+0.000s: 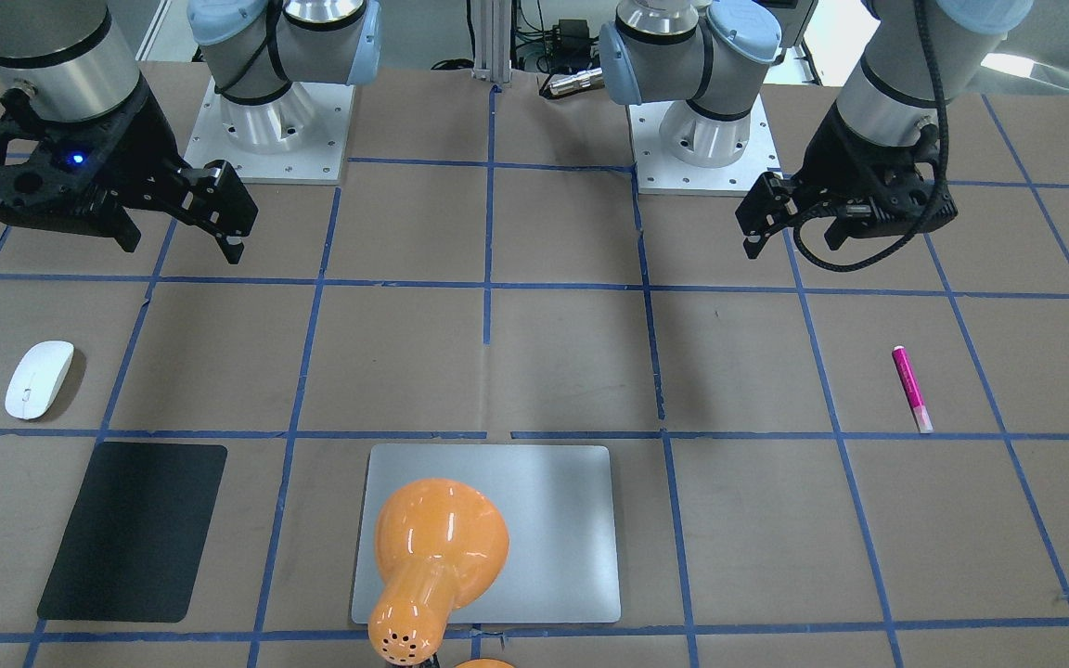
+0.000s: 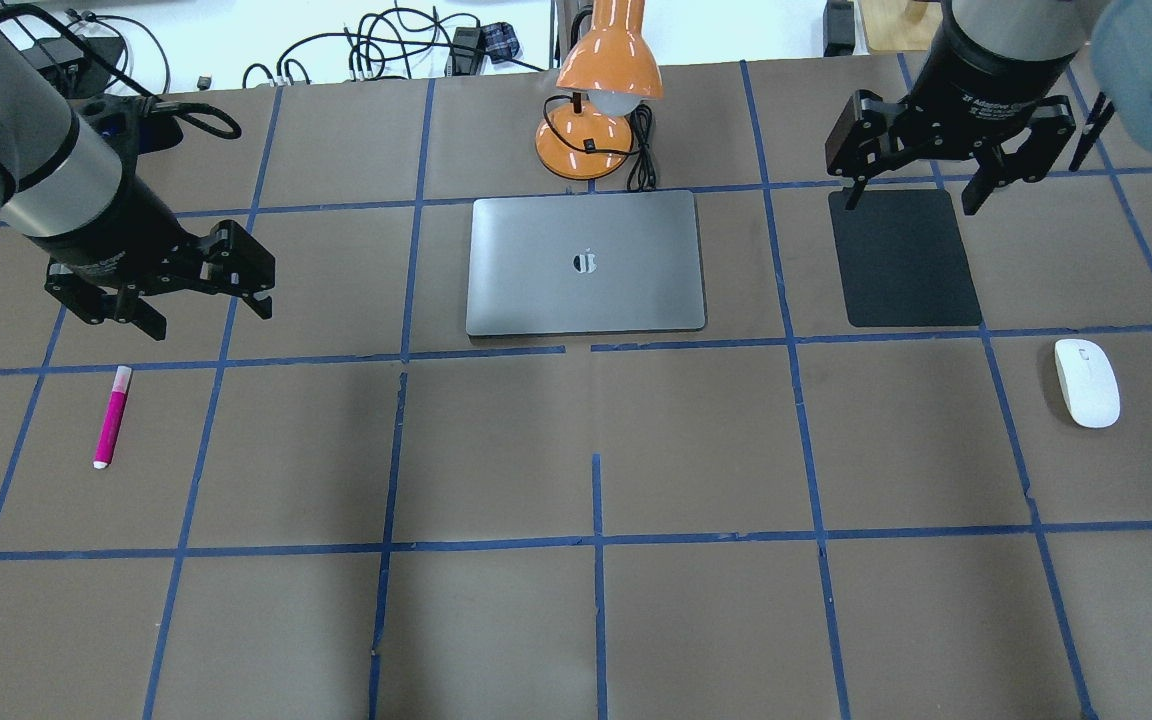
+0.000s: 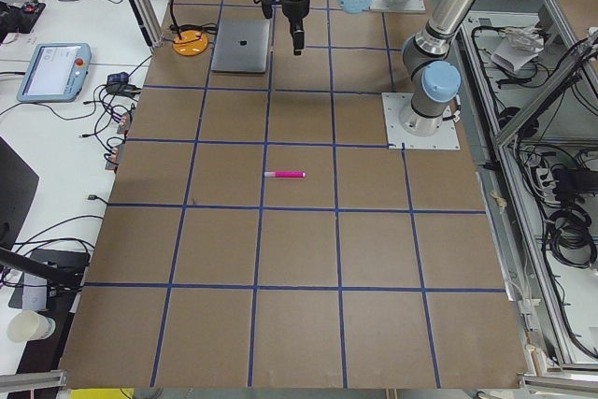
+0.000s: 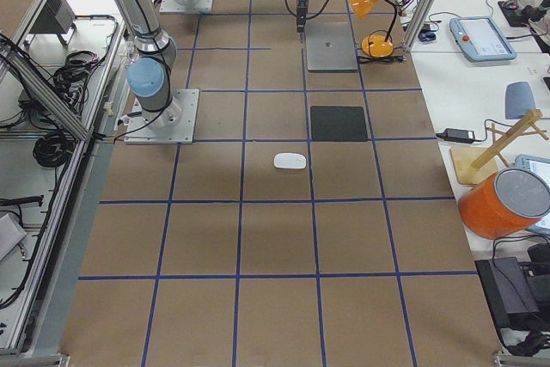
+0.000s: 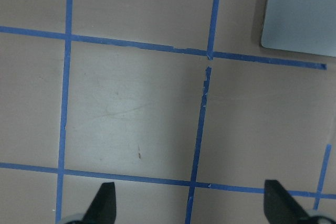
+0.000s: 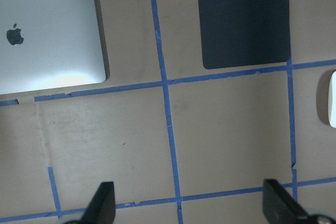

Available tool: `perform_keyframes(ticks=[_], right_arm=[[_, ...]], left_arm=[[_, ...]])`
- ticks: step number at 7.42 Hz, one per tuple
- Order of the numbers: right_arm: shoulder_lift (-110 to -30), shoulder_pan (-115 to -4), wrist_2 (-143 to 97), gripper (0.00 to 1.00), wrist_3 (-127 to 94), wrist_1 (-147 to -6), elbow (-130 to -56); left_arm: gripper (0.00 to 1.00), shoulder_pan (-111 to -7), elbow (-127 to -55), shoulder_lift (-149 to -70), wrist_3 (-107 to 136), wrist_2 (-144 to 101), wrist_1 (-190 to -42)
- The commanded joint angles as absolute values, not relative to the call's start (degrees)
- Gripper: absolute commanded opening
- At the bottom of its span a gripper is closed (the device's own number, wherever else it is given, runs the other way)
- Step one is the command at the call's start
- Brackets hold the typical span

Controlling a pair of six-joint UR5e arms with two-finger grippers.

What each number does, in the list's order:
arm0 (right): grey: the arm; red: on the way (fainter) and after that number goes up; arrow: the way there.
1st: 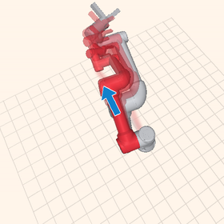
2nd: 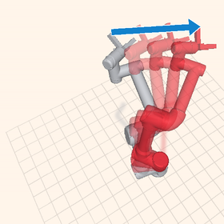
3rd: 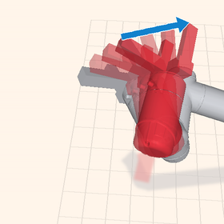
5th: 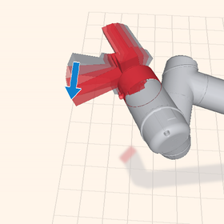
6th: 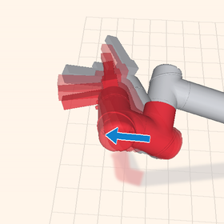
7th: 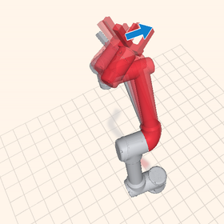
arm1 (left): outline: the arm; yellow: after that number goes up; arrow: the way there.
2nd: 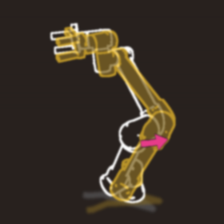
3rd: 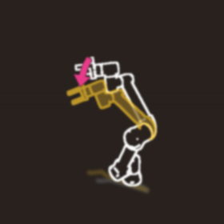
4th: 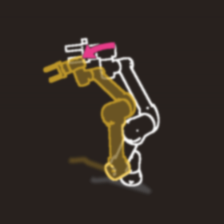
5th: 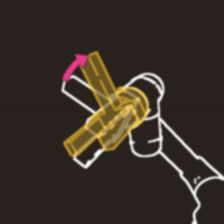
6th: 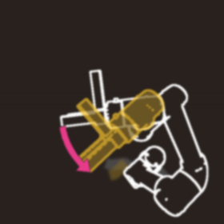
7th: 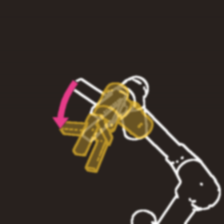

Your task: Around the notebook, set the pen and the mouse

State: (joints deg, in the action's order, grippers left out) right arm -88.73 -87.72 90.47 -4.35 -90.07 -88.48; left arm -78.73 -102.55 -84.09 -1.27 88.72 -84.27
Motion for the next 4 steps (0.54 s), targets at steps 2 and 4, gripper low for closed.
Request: perform_keyframes(ticks=[2,4], right_arm=[[-85.6,-81.3,90.6,1.00,-2.8,-88.8,-91.5],[-83.9,-73.9,91.6,1.00,6.9,-95.1,-95.3]], left_arm=[[1.00,-72.8,-102.5,-86.0,-11.8,88.6,-84.1],[1.00,-65.3,-102.7,-87.4,-18.4,88.5,-84.2]])
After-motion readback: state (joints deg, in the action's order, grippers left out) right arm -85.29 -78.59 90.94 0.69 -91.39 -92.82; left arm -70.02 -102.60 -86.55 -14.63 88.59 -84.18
